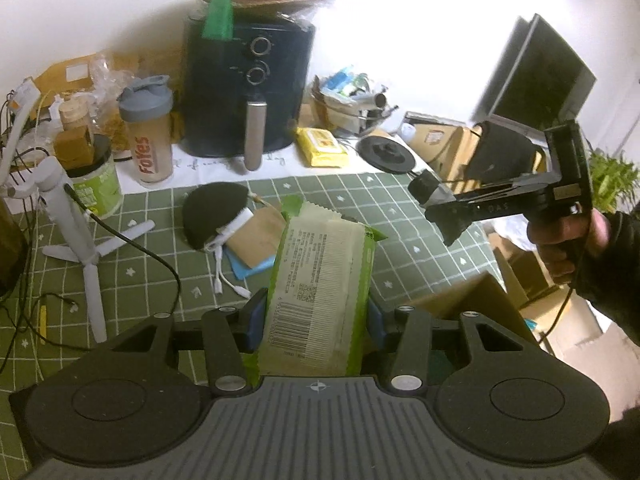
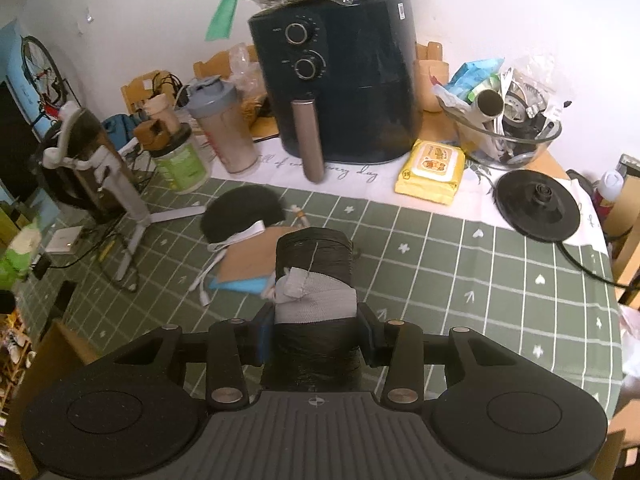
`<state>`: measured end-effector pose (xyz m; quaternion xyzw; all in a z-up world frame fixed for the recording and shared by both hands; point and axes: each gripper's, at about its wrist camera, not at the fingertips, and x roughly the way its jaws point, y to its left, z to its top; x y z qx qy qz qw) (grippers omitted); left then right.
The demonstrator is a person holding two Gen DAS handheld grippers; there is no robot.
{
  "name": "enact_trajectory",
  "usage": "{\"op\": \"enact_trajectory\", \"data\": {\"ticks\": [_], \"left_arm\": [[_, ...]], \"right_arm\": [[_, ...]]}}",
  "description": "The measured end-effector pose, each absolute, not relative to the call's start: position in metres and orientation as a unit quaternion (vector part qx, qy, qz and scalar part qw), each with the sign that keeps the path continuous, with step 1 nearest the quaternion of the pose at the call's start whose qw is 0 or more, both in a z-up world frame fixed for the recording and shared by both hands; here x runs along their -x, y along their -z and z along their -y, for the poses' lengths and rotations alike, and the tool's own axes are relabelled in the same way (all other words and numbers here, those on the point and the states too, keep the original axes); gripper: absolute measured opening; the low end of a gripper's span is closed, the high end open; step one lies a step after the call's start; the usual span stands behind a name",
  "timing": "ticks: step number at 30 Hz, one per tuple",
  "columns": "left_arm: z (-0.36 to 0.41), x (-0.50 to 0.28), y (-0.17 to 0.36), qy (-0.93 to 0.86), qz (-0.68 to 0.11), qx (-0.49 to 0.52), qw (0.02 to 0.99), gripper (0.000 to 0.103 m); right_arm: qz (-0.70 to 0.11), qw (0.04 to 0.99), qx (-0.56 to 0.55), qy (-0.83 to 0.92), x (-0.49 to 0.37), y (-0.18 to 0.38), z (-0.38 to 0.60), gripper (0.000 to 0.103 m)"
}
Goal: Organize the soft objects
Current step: 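Carry both held items over the cardboard box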
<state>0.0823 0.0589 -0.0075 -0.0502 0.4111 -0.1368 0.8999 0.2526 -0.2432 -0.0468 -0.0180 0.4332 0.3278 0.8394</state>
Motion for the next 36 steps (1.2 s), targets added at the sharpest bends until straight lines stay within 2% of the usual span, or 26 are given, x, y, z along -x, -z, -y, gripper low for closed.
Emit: {"op": "enact_trajectory", "data": {"ticks": [10,19,25,28,29,30,36], "left_arm": [[-0.038,-0.068,0.008,0.113,-0.444,0.055,0.887,0.048],[-0.034,-0.064,0.018,0.055,-0.495,0.110,0.860,0.048],[-0.044,-0.062,0.035,0.017,-0.527,0.197,0.826,0.049],[-0.048,-0.056,0.040,0.018,-0.526,0.227,0.819,0.054],[-0.048,-0.054,0.039,0.021,-0.521,0.228,0.822,0.062],[-0.048,-0.052,0.037,0.022,-0.517,0.226,0.825,0.064],[-0.044,-0.042,0.032,0.027,-0.503,0.210,0.838,0.064]], "right_arm": [[-0.426,0.838,0.004,-0.342,-0.208,0.032,0.257,0.045],[-0.423,0.834,-0.025,-0.354,-0.179,0.022,0.269,0.045],[-0.417,0.832,-0.030,-0.364,-0.161,0.016,0.272,0.045],[-0.419,0.828,-0.035,-0.370,-0.152,0.017,0.273,0.045],[-0.421,0.827,-0.036,-0.370,-0.150,0.018,0.273,0.045],[-0.423,0.826,-0.036,-0.372,-0.147,0.020,0.273,0.045],[-0.432,0.817,-0.043,-0.381,-0.131,0.025,0.273,0.045]]}}
